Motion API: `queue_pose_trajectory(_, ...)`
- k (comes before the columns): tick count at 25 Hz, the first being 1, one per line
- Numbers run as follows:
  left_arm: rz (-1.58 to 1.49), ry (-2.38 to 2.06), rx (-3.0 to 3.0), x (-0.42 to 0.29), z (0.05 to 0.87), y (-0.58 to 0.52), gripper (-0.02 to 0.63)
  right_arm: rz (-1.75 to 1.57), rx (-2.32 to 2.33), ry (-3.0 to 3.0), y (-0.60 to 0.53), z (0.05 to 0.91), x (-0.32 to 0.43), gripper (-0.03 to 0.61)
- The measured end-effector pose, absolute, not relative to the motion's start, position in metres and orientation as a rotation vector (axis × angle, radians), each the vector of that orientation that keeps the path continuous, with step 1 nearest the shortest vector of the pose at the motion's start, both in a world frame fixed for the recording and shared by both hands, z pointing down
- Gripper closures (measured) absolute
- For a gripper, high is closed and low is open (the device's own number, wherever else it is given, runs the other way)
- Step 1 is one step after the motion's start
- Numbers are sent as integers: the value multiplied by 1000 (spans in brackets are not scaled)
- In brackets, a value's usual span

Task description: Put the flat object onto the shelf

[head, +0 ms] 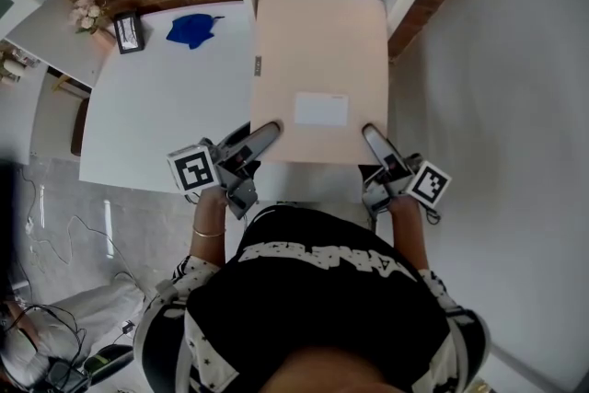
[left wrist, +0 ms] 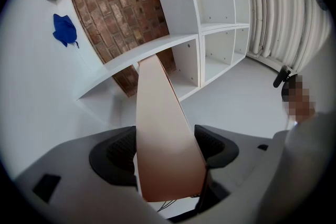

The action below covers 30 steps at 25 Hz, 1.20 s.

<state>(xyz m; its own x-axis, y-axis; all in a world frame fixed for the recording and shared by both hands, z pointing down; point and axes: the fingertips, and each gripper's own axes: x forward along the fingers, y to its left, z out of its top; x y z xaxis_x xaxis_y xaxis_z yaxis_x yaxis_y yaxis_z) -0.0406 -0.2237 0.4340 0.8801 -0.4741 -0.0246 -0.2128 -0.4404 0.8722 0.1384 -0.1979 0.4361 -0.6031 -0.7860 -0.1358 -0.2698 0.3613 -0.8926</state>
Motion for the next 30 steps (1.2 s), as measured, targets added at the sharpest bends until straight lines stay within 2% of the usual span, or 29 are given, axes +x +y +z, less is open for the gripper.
queue_pose_trajectory(19,-363,-521,1935,-37,427,-239,265,-1145,-802,2160,-205,419,146,206)
queue_pose_trajectory(30,-397,-505,1890,-40,417,-234,265,-990,-922,2358,-172,410,144,206)
